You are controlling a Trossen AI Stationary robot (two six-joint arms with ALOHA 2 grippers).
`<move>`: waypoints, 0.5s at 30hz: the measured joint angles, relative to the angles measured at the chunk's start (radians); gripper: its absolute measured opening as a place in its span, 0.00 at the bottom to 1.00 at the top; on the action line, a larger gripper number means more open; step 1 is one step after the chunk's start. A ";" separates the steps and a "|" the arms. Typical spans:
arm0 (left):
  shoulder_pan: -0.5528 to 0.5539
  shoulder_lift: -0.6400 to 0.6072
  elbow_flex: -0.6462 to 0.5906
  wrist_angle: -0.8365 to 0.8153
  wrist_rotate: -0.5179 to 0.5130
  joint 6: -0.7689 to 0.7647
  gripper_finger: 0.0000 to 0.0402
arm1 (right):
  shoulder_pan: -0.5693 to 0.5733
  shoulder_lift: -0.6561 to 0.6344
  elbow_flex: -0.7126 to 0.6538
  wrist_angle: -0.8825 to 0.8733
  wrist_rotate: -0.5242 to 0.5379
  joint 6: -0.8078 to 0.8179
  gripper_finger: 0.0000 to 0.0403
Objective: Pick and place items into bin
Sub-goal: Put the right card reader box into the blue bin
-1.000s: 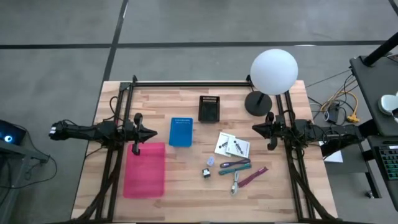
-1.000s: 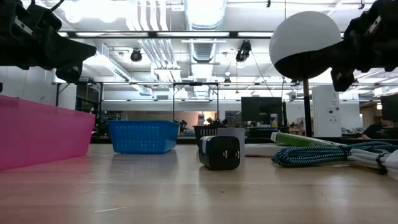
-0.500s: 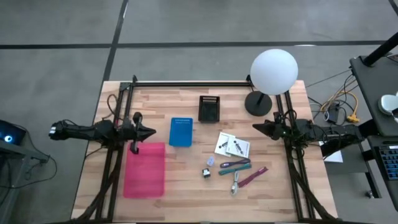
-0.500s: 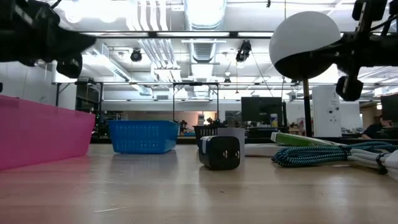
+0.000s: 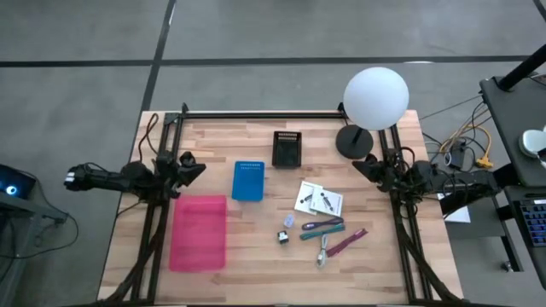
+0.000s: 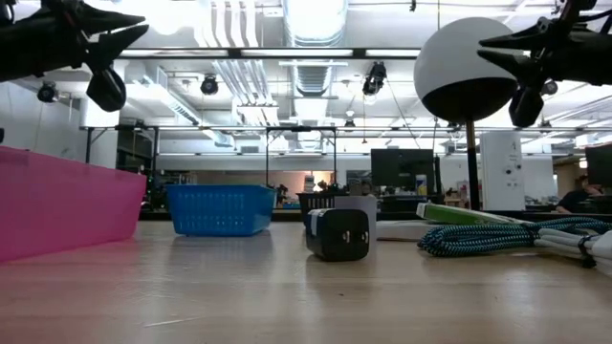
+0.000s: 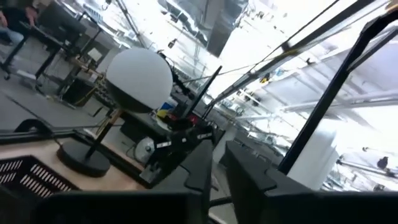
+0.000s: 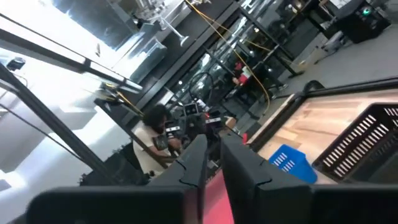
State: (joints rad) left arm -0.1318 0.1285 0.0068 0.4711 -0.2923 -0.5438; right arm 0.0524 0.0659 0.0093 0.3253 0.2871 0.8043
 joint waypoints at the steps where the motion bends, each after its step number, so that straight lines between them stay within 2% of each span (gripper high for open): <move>1: 0.000 0.011 0.003 0.001 -0.005 0.000 0.13 | 0.000 0.007 0.000 0.009 0.000 0.000 0.14; 5: 0.000 0.068 0.028 0.005 -0.039 0.000 0.29 | 0.002 0.049 0.004 0.110 -0.036 -0.018 0.24; 8: 0.000 0.099 0.032 0.046 -0.056 0.000 0.39 | 0.002 0.093 0.056 0.131 -0.110 -0.069 0.31; 12: 0.000 0.124 0.032 0.130 -0.063 -0.001 0.45 | 0.002 0.180 0.178 0.098 -0.260 -0.179 0.38; 15: 0.000 0.134 0.032 0.157 -0.086 0.000 0.45 | 0.003 0.262 0.295 -0.009 -0.329 -0.210 0.39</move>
State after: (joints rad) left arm -0.1318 0.2624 0.0387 0.6280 -0.3779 -0.5442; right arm 0.0551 0.3278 0.3047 0.3162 -0.0417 0.5939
